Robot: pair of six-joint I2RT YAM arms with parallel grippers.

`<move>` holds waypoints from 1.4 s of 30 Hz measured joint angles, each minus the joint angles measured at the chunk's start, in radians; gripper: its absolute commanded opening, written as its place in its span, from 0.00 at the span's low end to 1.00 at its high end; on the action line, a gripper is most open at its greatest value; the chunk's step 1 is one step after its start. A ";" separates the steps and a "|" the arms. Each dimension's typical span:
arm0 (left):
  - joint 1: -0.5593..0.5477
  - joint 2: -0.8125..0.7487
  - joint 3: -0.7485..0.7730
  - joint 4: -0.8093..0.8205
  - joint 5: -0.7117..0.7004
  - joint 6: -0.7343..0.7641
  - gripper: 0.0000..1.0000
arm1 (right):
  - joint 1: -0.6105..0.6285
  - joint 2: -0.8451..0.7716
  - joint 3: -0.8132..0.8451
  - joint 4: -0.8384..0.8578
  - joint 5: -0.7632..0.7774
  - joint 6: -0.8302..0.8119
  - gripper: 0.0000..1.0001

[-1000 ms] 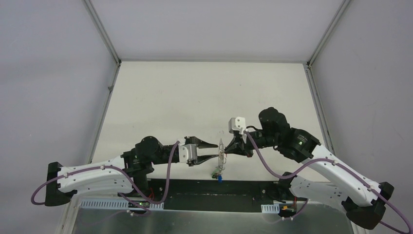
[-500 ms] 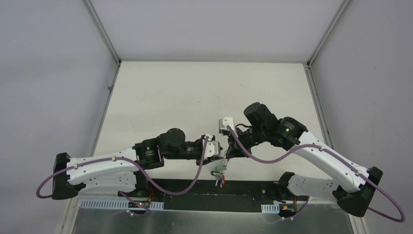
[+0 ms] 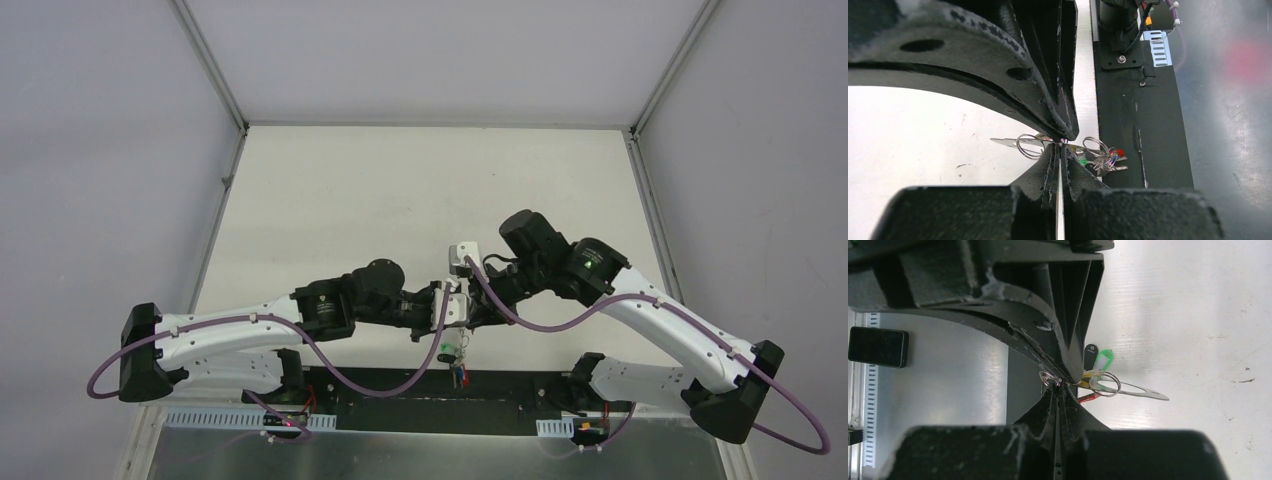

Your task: Put the keys on the keyring

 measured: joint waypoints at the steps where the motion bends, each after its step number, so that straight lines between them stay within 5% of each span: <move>1: 0.000 0.001 0.000 0.000 0.000 0.000 0.00 | 0.000 0.000 0.000 -0.002 0.000 0.000 0.00; 5: 0.000 0.002 0.000 0.000 0.001 0.000 0.00 | 0.000 0.000 0.000 -0.002 0.000 0.002 0.00; 8: 0.000 0.002 0.000 0.000 0.000 -0.004 0.00 | 0.000 0.000 0.000 -0.002 0.002 0.004 0.20; 20: 0.000 -0.002 -0.003 -0.011 -0.041 -0.056 0.00 | -0.051 -0.005 -0.002 0.057 -0.042 0.024 0.55; 35: 0.000 -0.206 -0.277 0.348 -0.108 -0.137 0.00 | -0.105 -0.332 -0.214 0.349 -0.115 0.049 0.56; 42: 0.000 -0.253 -0.340 0.501 -0.076 -0.138 0.00 | -0.105 -0.357 -0.245 0.423 -0.182 0.039 0.41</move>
